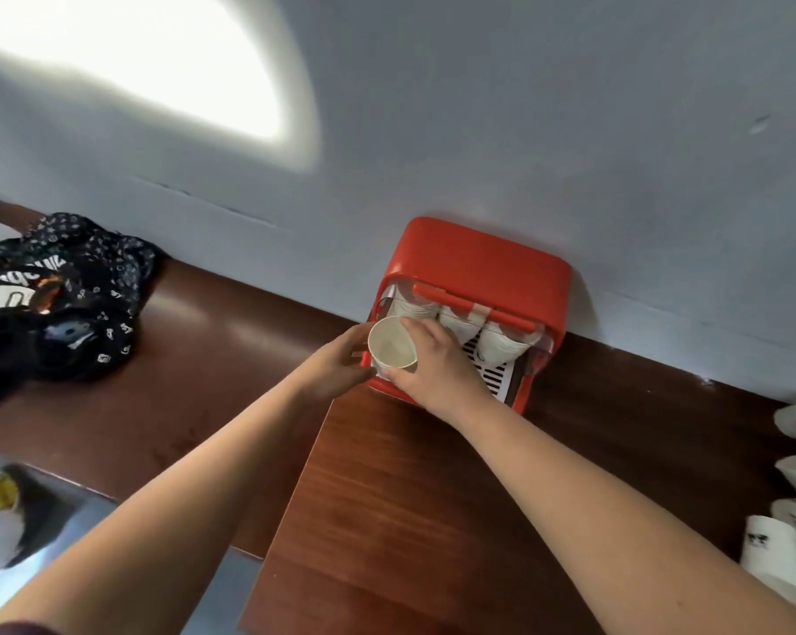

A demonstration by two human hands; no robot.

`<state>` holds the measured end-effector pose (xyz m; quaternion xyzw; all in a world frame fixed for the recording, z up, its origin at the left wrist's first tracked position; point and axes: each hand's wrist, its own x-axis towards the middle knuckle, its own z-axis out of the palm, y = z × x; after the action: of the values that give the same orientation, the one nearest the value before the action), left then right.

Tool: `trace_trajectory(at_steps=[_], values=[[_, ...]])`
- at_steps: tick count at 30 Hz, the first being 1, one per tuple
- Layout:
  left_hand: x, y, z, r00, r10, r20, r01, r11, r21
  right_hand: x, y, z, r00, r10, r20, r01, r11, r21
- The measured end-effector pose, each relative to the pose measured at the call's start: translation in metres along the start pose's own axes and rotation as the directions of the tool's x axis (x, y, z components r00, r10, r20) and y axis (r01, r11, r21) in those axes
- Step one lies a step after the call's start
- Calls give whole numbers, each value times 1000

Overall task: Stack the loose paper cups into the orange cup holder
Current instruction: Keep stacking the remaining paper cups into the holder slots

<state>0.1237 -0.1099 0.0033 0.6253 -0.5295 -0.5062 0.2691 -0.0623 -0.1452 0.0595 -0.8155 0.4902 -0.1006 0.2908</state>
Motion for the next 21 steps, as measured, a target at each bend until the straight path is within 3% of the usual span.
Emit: trace_trajectory(at_steps=[4,11,21], values=[[-6,-4,-3,999,-38,23,42,981,-191,0,4,11,994,84,-63,-78,993,92],[-4,-6,0,998,-1,-66,-3,998,-63,-1,10,23,969,233,-79,-204,939,275],[-14,6,7,995,-17,-95,21,999,41,-9,13,31,947,309,-82,-262,897,357]])
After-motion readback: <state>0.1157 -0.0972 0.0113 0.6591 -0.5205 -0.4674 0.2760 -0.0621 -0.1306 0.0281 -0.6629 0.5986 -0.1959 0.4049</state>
